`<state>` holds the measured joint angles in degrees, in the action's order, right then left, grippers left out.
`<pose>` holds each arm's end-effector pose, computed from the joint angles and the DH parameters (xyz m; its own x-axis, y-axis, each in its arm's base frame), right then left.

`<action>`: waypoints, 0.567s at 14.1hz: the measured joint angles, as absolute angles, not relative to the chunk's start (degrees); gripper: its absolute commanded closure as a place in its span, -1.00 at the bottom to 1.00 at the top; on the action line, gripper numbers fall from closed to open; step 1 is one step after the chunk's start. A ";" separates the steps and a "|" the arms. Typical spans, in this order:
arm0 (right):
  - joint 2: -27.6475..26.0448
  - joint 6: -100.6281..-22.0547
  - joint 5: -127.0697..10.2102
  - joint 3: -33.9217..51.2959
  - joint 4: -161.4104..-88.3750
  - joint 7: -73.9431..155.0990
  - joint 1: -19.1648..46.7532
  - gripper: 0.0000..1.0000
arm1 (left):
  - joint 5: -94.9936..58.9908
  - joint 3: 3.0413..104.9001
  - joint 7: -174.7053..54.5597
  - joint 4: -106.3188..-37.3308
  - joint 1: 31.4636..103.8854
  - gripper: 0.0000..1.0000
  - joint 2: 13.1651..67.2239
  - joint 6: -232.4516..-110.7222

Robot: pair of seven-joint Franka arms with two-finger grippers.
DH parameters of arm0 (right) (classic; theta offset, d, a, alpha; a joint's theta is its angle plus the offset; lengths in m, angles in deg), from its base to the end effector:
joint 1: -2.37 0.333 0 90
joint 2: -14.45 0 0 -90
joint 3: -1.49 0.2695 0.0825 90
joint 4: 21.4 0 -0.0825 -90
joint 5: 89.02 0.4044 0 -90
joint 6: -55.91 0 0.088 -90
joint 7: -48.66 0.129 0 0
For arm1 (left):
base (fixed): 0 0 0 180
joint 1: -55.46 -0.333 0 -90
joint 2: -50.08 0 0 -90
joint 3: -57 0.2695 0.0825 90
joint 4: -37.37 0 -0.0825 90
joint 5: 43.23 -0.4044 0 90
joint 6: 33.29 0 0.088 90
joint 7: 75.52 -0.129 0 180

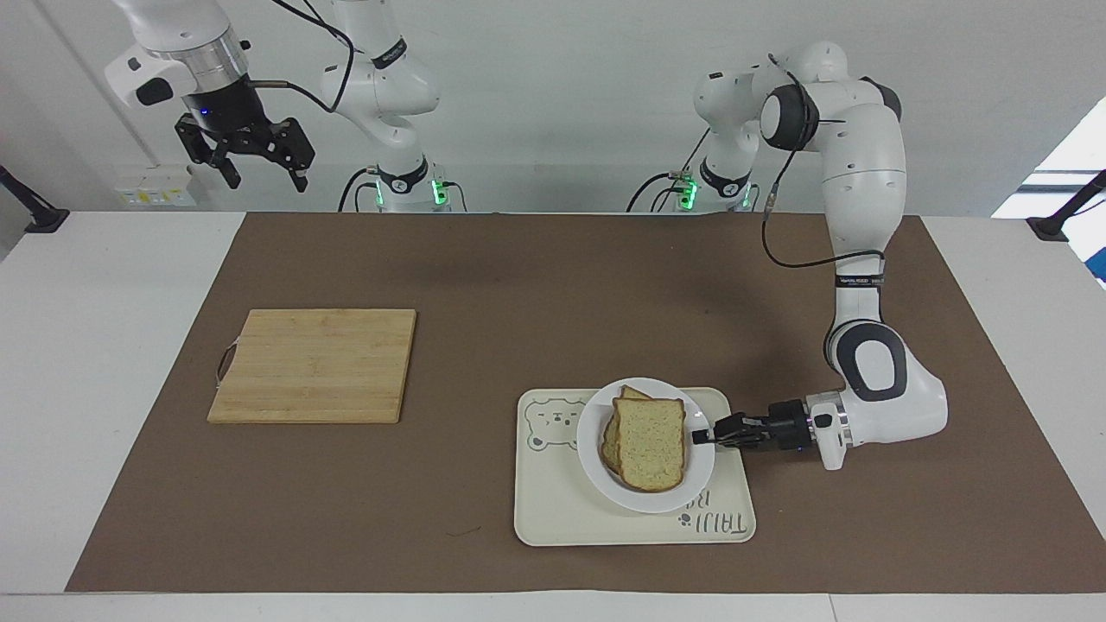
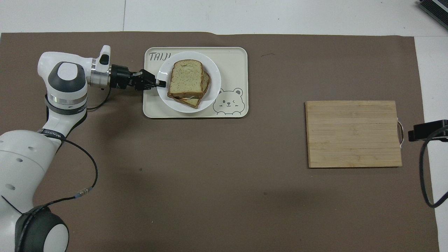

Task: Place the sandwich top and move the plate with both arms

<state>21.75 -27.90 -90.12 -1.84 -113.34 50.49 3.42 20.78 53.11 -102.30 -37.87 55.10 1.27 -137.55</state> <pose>0.5281 -0.0254 0.6003 0.9972 -0.0732 -0.0143 -0.0730 -0.9973 0.0122 0.7058 -0.1274 0.1930 0.9968 -0.0416 -0.0678 0.0421 -0.4479 0.8931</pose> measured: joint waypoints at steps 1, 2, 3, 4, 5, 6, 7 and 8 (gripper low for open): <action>21.75 -27.90 -90.12 -1.84 -113.34 50.49 3.42 -1.00 | 20.77 52.81 -102.30 -37.72 55.11 1.00 1.05 -138.32; 21.75 -27.90 -90.12 -1.85 -113.34 50.49 3.42 -1.00 | 20.77 52.69 -102.30 -37.65 55.11 1.00 0.90 -138.76; 21.75 -27.90 -90.12 -1.85 -113.34 50.49 3.42 -1.00 | 20.77 52.66 -102.30 -37.57 55.11 1.00 0.70 -139.19; 21.75 -27.90 -90.12 -1.84 -113.34 50.49 3.42 -1.00 | 20.77 52.66 -102.30 -37.44 55.11 0.09 0.42 -139.34; 21.75 -27.90 -90.12 -1.84 -113.34 50.49 3.42 -1.00 | 20.77 52.66 -102.30 -37.23 55.10 -0.99 0.36 -139.34; 21.75 -27.90 -90.12 -1.84 -113.34 50.49 3.42 -1.00 | 20.78 52.63 -102.30 -37.05 55.10 -1.00 0.36 -139.33; 21.75 -27.90 -90.12 -1.84 -113.34 50.49 3.42 -1.00 | 20.78 52.61 -102.30 -36.73 55.10 -1.00 0.38 -139.29; 21.75 -27.90 -90.12 -1.85 -113.34 50.49 3.42 -1.00 | 20.78 52.60 -102.28 -36.31 55.06 -1.00 0.43 -139.25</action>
